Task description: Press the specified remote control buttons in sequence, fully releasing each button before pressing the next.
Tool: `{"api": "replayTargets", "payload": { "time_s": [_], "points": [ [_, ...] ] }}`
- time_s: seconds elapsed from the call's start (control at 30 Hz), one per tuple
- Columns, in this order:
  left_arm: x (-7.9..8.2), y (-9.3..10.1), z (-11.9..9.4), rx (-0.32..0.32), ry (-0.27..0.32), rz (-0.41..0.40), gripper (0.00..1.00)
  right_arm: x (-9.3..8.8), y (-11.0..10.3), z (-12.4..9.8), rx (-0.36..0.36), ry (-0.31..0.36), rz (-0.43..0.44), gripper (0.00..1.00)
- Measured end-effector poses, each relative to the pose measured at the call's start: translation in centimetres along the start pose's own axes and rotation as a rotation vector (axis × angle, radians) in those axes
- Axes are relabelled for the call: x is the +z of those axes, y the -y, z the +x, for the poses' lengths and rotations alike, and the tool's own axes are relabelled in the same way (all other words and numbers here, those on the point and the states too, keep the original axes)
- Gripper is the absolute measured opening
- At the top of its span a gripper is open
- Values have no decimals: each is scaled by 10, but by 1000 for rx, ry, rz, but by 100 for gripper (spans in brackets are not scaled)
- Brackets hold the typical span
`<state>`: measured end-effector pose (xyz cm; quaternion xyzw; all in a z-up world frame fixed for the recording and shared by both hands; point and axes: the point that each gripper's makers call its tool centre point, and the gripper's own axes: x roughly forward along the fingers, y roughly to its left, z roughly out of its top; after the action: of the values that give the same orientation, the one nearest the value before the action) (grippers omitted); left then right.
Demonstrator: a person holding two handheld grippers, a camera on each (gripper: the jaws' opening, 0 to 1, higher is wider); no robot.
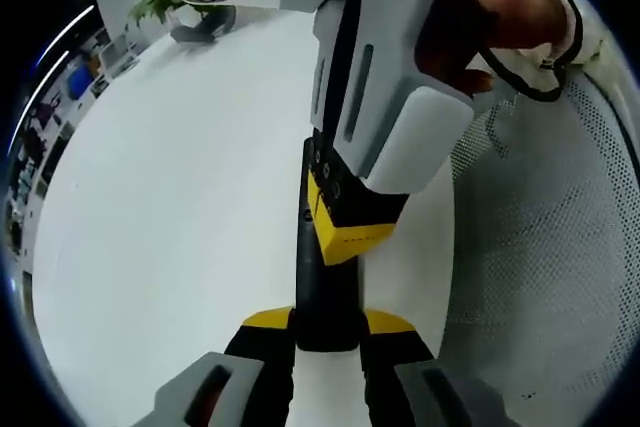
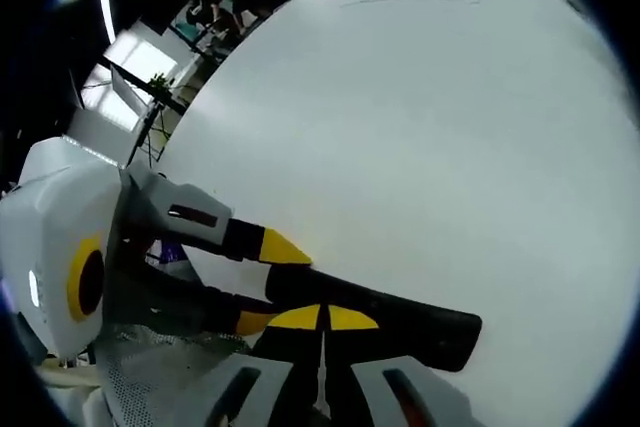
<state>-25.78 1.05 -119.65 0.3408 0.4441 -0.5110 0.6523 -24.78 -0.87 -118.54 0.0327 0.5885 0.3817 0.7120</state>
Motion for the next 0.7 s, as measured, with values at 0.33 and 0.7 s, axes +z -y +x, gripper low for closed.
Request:
{"api": "replayTargets", "payload": {
  "time_s": [0.33,0.7],
  "points": [
    [0,0,0,-2,8,-5,25,4,2,3,-26,7,-33,0],
    [1,-1,0,23,22,-55,24,2,2,0,24,43,-11,0]
  ]
}}
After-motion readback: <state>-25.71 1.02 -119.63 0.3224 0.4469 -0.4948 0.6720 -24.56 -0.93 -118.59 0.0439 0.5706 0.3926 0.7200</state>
